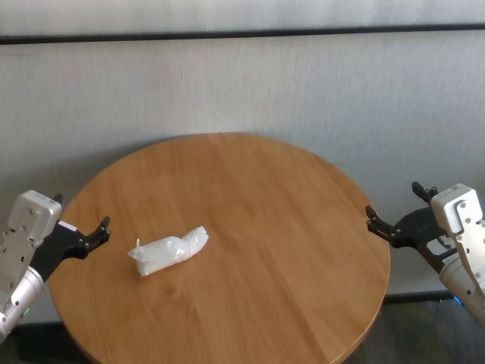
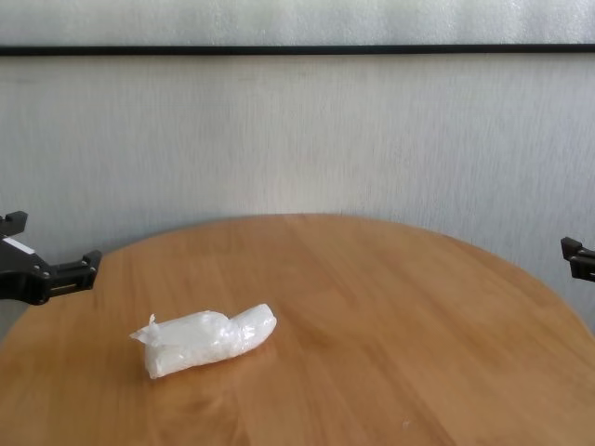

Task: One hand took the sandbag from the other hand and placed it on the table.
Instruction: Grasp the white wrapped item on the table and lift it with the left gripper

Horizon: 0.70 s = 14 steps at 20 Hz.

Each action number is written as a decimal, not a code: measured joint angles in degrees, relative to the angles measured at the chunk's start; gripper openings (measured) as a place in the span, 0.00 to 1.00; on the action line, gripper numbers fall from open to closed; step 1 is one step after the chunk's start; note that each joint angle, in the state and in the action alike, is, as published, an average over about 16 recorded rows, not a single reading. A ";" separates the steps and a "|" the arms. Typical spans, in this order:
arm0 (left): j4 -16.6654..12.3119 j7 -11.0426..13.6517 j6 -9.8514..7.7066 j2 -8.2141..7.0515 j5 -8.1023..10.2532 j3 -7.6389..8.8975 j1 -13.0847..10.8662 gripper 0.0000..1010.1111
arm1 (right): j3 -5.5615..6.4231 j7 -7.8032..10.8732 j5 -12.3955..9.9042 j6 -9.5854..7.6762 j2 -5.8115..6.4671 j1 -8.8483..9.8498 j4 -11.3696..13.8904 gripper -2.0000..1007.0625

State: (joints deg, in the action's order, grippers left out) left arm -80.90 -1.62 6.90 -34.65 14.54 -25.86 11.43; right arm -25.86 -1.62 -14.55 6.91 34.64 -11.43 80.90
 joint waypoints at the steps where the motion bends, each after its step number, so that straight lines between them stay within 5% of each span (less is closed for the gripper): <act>1: 0.00 0.00 0.00 0.00 0.00 0.00 0.00 0.99 | 0.00 0.00 0.00 0.00 0.00 0.00 0.00 1.00; 14: 0.00 0.00 0.00 0.00 0.00 0.00 0.00 0.99 | 0.00 0.00 0.00 0.00 0.00 0.00 0.00 1.00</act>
State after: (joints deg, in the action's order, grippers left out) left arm -80.90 -1.62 6.90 -34.65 14.54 -25.86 11.43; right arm -25.86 -1.62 -14.55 6.91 34.64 -11.43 80.90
